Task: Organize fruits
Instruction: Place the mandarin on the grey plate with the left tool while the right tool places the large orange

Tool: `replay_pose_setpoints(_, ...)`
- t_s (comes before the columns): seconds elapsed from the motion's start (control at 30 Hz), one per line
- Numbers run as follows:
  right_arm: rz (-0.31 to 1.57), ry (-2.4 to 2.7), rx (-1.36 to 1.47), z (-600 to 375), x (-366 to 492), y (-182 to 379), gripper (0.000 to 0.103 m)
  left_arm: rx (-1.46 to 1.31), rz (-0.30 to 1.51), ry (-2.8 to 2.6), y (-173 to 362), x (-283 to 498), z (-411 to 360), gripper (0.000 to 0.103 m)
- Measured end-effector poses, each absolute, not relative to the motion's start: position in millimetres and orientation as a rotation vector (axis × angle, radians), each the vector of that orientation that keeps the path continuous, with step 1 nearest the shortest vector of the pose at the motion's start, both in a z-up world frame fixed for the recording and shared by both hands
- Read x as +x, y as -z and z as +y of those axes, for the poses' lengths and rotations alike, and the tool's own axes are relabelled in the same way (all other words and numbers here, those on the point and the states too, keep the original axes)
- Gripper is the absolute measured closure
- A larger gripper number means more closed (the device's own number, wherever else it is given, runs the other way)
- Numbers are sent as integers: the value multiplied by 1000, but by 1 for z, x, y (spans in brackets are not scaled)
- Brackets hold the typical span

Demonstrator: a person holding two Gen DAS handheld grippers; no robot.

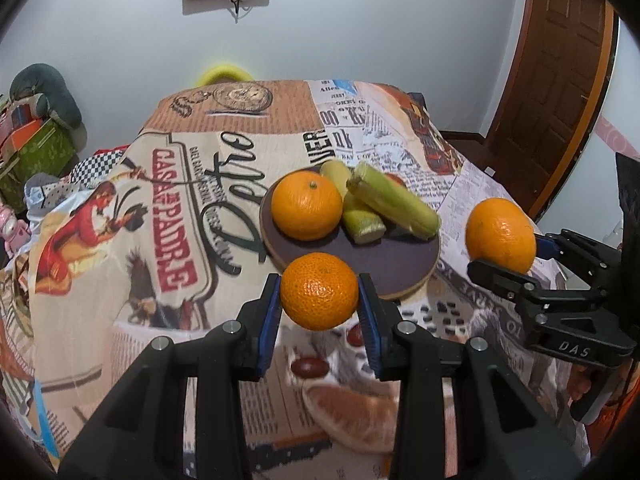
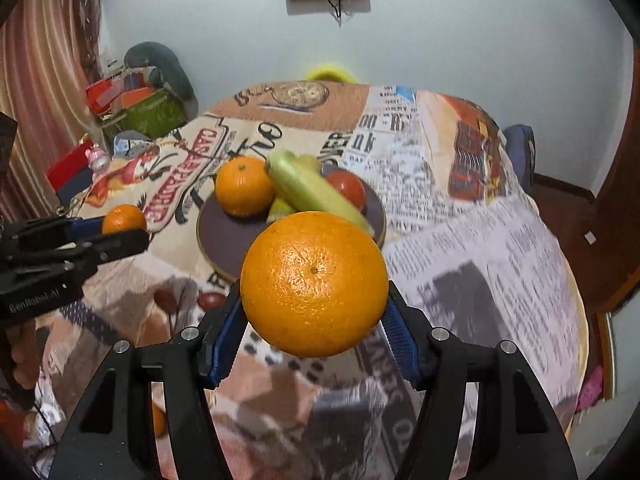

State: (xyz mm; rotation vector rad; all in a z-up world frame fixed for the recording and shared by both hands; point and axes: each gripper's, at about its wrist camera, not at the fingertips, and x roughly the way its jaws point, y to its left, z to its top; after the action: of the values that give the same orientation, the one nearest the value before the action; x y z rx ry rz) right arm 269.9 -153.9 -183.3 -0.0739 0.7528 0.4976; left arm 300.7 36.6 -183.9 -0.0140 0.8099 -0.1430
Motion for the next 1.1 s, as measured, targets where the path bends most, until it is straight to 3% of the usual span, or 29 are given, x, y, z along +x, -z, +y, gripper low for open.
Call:
replay_pose_setpoints(0.97,820,-554,-188,-109,311,221,41,-28,898,190,224,373,32,66)
replay_pose_setpoints(1.1,828,-553,-189,-108,310,221,41,-37,902,187,223,373,34,58)
